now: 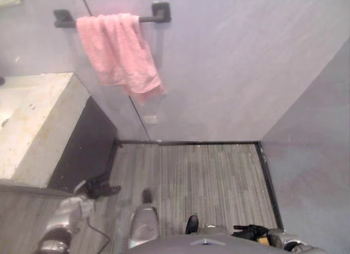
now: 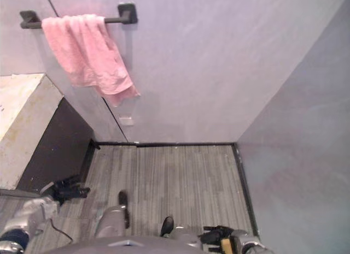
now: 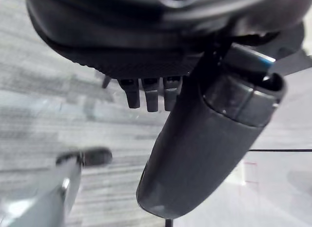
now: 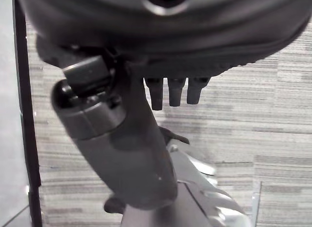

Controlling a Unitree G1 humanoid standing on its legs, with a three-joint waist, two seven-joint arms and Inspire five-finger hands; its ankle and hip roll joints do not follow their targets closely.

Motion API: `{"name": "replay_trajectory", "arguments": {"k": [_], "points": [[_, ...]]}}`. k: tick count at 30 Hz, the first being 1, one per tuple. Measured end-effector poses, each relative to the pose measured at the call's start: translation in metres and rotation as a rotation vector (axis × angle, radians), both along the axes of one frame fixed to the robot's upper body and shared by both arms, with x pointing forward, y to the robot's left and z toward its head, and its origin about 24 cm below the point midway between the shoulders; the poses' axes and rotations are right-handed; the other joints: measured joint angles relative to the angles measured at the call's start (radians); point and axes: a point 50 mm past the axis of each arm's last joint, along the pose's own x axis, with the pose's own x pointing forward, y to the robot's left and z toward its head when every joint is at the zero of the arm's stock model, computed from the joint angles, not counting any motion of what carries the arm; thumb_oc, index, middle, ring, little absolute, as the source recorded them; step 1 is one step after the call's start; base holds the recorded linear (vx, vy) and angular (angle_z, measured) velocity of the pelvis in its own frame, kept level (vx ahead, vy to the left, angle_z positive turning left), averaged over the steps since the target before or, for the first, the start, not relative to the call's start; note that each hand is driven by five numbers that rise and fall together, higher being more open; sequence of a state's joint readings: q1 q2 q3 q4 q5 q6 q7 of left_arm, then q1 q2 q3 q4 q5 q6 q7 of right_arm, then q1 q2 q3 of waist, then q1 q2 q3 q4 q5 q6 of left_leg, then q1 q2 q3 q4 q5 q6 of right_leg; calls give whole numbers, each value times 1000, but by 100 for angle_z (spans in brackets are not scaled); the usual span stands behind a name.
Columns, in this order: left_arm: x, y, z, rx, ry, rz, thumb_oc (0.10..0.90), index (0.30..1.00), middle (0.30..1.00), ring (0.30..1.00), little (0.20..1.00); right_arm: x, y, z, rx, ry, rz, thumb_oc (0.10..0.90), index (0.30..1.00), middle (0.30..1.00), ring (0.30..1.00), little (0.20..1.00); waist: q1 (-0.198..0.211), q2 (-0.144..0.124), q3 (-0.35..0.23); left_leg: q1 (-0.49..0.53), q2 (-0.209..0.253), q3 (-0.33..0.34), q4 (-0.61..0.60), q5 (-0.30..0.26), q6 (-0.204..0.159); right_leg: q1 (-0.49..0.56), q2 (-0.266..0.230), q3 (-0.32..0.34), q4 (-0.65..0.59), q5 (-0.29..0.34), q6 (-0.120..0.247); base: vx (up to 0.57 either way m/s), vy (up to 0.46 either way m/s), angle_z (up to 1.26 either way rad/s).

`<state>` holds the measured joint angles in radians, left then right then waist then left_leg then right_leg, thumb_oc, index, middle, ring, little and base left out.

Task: Organize the bathroom.

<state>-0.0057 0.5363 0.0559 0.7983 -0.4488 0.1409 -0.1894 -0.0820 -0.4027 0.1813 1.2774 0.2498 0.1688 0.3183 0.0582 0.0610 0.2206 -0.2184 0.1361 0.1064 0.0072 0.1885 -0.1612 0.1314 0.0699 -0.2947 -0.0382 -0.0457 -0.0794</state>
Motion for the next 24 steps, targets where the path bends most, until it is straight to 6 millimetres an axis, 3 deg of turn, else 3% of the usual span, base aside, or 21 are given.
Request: {"name": "replay_trajectory", "arguments": {"k": [1, 3, 4, 5, 6, 7, 8, 9, 10, 11, 12, 14, 16, 18, 20, 21, 22, 23, 24], "points": [[-5, 3, -1, 8, 27, 5, 800, 900, 900, 900, 900, -1, -3, 1, -5, -7, -16, 800, 900, 900, 900, 900, -5, 20, -4, 6, -34, 0, -2, 4, 11, 15, 14, -1, -5, -3, -4, 225, 6, -36], [-14, 8, -4, 16, 78, 22, 800, 900, 900, 900, 900, -6, -1, -1, 7, -8, -24, 800, 900, 900, 900, 900, -8, 18, -10, 25, -89, 2, -11, 17, 31, 42, 17, 13, -10, -13, -6, 250, 30, -35], [-28, 15, -12, 21, 141, 98, 800, 900, 900, 900, 900, -9, 10, -5, 41, -3, -53, 800, 900, 900, 900, 900, -8, -13, -22, 58, -144, 2, -31, 31, 63, 57, 14, 41, -17, -15, 0, 262, 69, -37], [-34, 18, -15, 33, 173, 133, 800, 900, 900, 900, 900, -13, 17, -8, 60, 5, -61, 800, 900, 900, 900, 900, -8, -44, -24, 72, -181, 14, -25, 31, 107, 56, 3, 40, -9, -29, 29, 247, 93, -30], [-37, 16, -19, 36, 199, 165, 800, 900, 900, 900, 900, -22, 22, -11, 74, 21, -78, 800, 900, 900, 900, 900, -16, -49, -20, 96, -209, 32, -21, 36, 157, 32, 6, 45, 69, -48, 101, 175, 68, -5], [-37, 16, -19, 36, 199, 165, 800, 900, 900, 900, 900, -22, 22, -11, 74, 21, -78, 800, 900, 900, 900, 900, -16, -49, -20, 96, -209, 32, -21, 36, 157, 32, 6, 45, 69, -48, 101, 229, 101, -15], [-58, -2, -40, -31, 249, 299, 800, 900, 900, 900, 900, -12, -9, 2, 28, -75, -204, 800, 900, 900, 900, 900, -46, 84, -11, 141, -60, 2, -25, 11, 297, -118, 47, 54, 395, -151, 36, 226, 100, -48], [-70, 7, -40, -1, 287, 357, 800, 900, 900, 900, 900, -8, -14, 4, -14, -90, -183, 800, 900, 900, 900, 900, -32, -9, -36, 156, -119, 22, -18, -36, 192, -133, -122, 102, 352, -191, 69, 226, 100, -48], [-70, 7, -40, -1, 287, 357, 800, 900, 900, 900, 900, -8, -14, 4, -14, -90, -183, 800, 900, 900, 900, 900, -32, -9, -36, 156, -119, 22, -18, -36, 192, -133, -122, 102, 352, -191, 69, 132, 71, 2], [-69, 3, -45, 3, 311, 395, 800, 900, 900, 900, 900, -16, -14, 2, -35, -63, -194, 800, 900, 900, 900, 900, -54, -36, -33, 158, -121, -2, 16, -44, 185, -90, -101, 91, 332, -173, 72, 120, 81, 36], [-65, 0, -45, 1, 294, 398, 800, 900, 900, 900, 900, -34, -12, -2, -35, 5, -205, 800, 900, 900, 900, 900, -32, -79, -51, 158, -134, -27, 47, -71, 182, -56, -100, 92, 281, -168, 67, 207, 131, 45], [-63, -7, -48, 10, 288, 404, 800, 900, 900, 900, 900, -46, -3, -8, -23, 53, -193, 800, 900, 900, 900, 900, -19, -112, -45, 169, -148, -42, 51, -100, 184, -32, -97, 85, 248, -171, 70, 188, 131, 3], [-64, -13, -51, -3, 301, 413, 800, 900, 900, 900, 900, -45, 7, -11, -2, 56, -173, 800, 900, 900, 900, 900, -2, -112, -41, 184, -154, -35, 21, -111, 174, -25, -102, 99, 242, -168, 78, 89, 148, -19], [-62, -13, -50, -2, 292, 437, 800, 900, 900, 900, 900, -40, 23, -16, 44, 40, -187, 800, 900, 900, 900, 900, -5, -91, -16, 214, -163, -20, 8, -125, 198, -45, -121, 99, 326, -158, 99, 47, 173, -12], [-60, -11, -49, 7, 287, 442, 800, 900, 900, 900, 900, -34, 7, -10, -3, -7, -172, 800, 900, 900, 900, 900, -18, -43, 12, 240, -157, -19, 7, -132, 223, -156, -156, 103, 588, -139, 129, 56, 13, 6], [-53, -7, -44, 33, 262, 454, 800, 900, 900, 900, 900, -34, -2, -6, -29, -22, -165, 800, 900, 900, 900, 900, -39, -23, 23, 261, -168, -24, 5, -154, 238, -232, -203, 110, 717, -159, 126, 83, -102, 15], [-51, -4, -42, 49, 251, 465, 800, 900, 900, 900, 900, -33, -2, -6, -25, -30, -162, 800, 900, 900, 900, 900, -38, -8, 20, 261, -174, -22, 2, -161, 236, -247, -228, 116, 680, -165, 140, 96, -170, 13], [-49, 1, -39, 64, 240, 470, 800, 900, 900, 900, 900, -32, -3, -5, -27, -40, -163, 800, 900, 900, 900, 900, -39, -10, 19, 263, -183, -21, -4, -161, 236, -259, -244, 128, 625, -164, 142, 65, -194, 7], [-45, 7, -34, 88, 220, 481, 800, 900, 900, 900, 900, -32, -2, -5, -26, -42, -155, 800, 900, 900, 900, 900, -43, -23, 18, 268, -196, -23, -15, -155, 225, -274, -265, 146, 478, -156, 155, 4, -285, 5]]}}
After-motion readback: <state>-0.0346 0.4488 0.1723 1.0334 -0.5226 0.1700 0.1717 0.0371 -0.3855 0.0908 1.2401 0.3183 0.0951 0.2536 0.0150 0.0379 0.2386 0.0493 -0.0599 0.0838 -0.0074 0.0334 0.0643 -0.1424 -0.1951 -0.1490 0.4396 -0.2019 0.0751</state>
